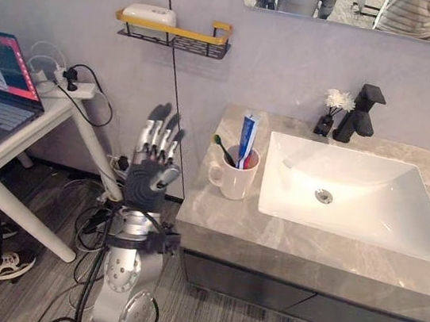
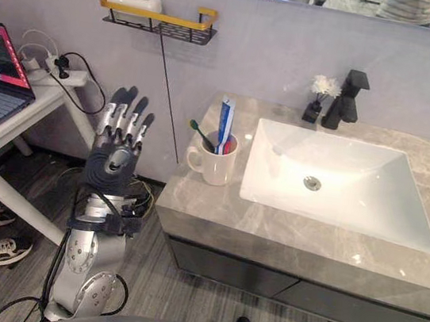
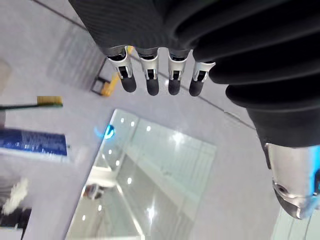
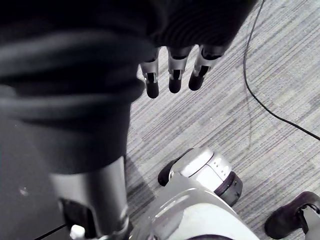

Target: Organize washtable

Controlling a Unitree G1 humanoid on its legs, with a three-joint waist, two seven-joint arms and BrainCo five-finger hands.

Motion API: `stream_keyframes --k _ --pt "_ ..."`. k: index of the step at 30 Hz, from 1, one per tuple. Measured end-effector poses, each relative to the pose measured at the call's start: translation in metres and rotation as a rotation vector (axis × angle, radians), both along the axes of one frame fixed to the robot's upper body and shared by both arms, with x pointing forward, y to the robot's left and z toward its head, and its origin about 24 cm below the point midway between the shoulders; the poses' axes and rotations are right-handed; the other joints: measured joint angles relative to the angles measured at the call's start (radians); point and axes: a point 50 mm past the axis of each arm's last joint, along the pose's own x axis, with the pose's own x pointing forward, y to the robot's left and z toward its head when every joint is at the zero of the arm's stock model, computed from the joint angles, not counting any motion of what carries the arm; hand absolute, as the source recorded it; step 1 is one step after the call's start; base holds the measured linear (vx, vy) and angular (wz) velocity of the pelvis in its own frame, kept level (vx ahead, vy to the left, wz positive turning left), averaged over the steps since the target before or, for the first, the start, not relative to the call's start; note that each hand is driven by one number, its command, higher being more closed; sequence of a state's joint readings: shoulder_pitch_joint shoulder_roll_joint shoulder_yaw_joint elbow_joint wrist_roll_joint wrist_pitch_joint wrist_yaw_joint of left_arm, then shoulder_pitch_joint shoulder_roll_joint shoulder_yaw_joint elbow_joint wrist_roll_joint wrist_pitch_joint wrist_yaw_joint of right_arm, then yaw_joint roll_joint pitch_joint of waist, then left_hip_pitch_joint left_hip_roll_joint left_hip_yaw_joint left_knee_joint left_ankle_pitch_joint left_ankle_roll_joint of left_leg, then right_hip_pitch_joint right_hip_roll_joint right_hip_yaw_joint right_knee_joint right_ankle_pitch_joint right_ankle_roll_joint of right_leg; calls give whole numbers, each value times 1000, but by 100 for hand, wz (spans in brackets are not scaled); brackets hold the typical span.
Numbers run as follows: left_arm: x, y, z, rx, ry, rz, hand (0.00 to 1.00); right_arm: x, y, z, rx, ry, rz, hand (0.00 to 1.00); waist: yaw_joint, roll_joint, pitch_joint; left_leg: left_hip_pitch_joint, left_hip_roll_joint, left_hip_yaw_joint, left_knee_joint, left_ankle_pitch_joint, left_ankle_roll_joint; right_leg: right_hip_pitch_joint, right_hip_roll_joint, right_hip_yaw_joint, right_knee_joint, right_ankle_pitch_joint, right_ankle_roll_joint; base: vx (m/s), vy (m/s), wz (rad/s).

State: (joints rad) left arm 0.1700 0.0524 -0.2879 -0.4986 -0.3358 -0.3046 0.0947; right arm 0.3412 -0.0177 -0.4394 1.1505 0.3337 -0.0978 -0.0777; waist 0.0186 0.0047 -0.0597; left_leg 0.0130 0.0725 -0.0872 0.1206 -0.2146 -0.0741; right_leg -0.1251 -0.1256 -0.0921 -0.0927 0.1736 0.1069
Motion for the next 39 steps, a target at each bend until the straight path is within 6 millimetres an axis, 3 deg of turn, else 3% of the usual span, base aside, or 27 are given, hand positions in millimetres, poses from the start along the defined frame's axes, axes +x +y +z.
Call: stream_keyframes --k 9,17,20,26,36,39 --pt "4 -37 -12 48 52 -231 100 2 -2 -1 2 8 5 0 -15 -5 -2 0 -1 1 8 -1 0 2 -1 2 0 1 0 0 0 0" --pt "6 -58 -25 96 108 -347 100 3 -2 -1 1 5 6 0 -24 -13 3 -1 -1 0 9 0 0 2 -1 4 0 1 0 0 0 0" --pt "10 -60 -39 150 159 -365 100 8 -3 -1 0 -7 10 0 -41 -6 11 11 0 2 4 -1 -1 10 1 5 -7 0 0 0 1 -1" --pt "16 -64 -66 227 268 -382 100 12 -5 -1 -5 -13 18 0 -42 1 27 35 4 8 -17 -3 -3 20 6 10 -8 -7 0 18 -2 -3" --pt "25 -60 -88 326 358 -351 100 16 -6 -1 -8 -23 21 0 -47 11 43 62 14 22 -46 -2 -1 22 15 20 -8 -12 -2 53 -1 -5" --pt "31 -50 -88 333 362 -299 100 20 -7 -1 -13 -37 22 0 -65 12 44 67 17 25 -48 -2 0 22 17 21 -8 -14 -1 52 0 -4"
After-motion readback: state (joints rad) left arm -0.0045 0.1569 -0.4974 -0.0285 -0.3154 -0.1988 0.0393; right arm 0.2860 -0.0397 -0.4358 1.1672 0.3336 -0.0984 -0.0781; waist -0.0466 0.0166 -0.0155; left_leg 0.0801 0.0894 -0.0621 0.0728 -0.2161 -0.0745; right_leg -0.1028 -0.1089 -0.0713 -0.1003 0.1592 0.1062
